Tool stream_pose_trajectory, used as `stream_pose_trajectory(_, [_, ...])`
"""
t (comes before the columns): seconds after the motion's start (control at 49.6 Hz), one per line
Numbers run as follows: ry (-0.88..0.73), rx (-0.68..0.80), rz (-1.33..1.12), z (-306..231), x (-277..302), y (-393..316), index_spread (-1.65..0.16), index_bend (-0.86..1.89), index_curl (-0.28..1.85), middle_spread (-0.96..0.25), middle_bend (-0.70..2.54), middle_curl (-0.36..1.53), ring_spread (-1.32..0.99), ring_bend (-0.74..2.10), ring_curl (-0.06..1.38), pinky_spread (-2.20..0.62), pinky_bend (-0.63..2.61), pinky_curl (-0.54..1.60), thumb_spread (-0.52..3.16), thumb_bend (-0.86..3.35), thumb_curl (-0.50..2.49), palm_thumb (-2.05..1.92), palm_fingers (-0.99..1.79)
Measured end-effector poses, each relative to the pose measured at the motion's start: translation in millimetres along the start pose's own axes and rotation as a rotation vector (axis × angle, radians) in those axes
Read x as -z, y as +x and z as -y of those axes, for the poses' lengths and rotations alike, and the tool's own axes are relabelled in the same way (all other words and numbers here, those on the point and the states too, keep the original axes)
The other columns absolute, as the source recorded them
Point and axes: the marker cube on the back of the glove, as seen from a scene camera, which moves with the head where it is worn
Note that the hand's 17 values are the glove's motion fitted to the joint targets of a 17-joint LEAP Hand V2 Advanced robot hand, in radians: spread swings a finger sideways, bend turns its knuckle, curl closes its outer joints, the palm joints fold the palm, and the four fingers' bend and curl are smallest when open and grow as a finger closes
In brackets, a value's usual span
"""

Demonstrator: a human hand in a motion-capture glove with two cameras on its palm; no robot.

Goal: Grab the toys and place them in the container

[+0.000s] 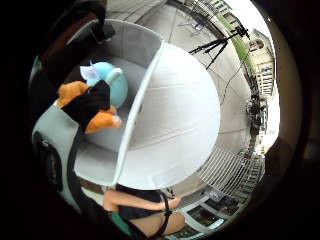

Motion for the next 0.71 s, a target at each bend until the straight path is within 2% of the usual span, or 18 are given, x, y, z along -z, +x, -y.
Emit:
stream_pose_trajectory(0.101, [0.054, -0.019, -0.079, -5.9, 15.1, 26.3, -0.34, 0.12, 0.15, -0.04, 0.15, 0.49, -0.16, 0.79, 0.43, -0.23, 1.3, 0.46, 0.86, -0.15, 0.47, -0.18, 0.14])
stream_pose_trajectory(0.182, [0.082, -0.042, -0.12, -13.6, 26.7, 45.7, -0.34, 0.21, 0.19, -0.03, 0.17, 0.48, -0.1, 0.64, 0.38, -0.14, 1.27, 0.45, 0.85, -0.14, 0.42, -0.19, -0.04])
stream_pose_trajectory(0.343, [0.091, -0.099, -0.141, -42.8, 47.2, 95.2, -0.33, 0.18, 0.23, -0.02, 0.17, 0.45, -0.03, 0.49, 0.3, -0.07, 1.2, 0.4, 0.86, -0.14, 0.33, -0.19, -0.09])
stream_pose_trajectory(0.706, [0.097, -0.182, -0.201, -109.0, 50.3, 211.9, -0.33, 0.15, 0.27, -0.01, 0.17, 0.4, 0.01, 0.37, 0.28, -0.01, 1.17, 0.36, 0.9, -0.12, 0.22, -0.17, -0.07])
